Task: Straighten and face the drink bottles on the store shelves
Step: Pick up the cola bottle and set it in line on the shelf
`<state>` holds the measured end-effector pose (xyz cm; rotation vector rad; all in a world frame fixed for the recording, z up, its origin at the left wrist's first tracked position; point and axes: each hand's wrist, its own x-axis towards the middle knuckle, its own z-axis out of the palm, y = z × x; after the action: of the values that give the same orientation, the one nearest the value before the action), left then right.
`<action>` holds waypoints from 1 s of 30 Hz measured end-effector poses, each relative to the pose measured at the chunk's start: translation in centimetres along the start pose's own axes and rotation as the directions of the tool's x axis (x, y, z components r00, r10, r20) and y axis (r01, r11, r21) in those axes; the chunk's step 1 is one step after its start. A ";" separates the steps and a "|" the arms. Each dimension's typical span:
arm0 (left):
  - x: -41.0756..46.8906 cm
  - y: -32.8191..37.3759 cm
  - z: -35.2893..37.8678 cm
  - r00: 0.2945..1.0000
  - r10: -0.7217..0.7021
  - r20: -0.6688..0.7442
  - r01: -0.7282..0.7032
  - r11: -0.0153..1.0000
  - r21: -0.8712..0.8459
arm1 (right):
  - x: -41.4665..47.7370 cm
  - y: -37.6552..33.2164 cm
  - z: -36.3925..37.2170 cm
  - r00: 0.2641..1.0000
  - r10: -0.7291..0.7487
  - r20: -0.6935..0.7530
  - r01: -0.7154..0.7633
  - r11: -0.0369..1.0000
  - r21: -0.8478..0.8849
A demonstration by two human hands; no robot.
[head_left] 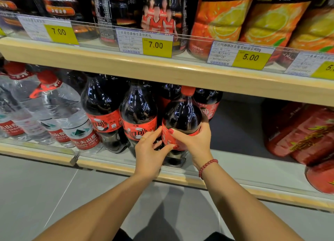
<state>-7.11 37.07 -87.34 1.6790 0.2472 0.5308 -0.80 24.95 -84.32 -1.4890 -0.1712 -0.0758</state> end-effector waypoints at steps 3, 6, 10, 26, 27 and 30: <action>0.2 0.0 -0.5 1.000 0.015 -0.017 -0.015 1.000 -0.014 | 0.0 0.0 1.2 1.000 0.009 -0.028 -0.009 1.000 0.022; 0.2 0.0 -0.7 1.000 0.013 -0.011 -0.013 1.000 -0.021 | -0.2 0.0 1.4 0.999 0.016 -0.046 -0.015 1.000 0.023; 0.1 -0.6 -0.8 1.000 0.002 0.013 -0.002 1.000 -0.021 | -0.6 0.1 1.1 0.999 -0.019 -0.049 0.019 1.000 -0.004; 0.4 -0.1 -1.5 0.995 -0.056 0.082 0.036 0.974 0.223 | -0.7 -0.1 0.5 0.995 0.100 0.012 -0.096 0.978 -0.187; 0.5 0.5 -1.6 0.990 -0.100 0.102 0.069 0.959 0.274 | -0.8 -0.6 0.4 0.990 0.139 0.024 -0.131 0.968 -0.212; 1.1 3.7 -1.9 0.939 -0.256 0.231 0.123 0.875 0.468 | -1.0 -3.3 -0.3 0.972 0.232 0.043 -0.208 0.930 -0.303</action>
<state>-7.55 38.58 -83.37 2.1272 0.3383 0.0709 -2.33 24.33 -81.21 -1.8042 -0.0554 0.1450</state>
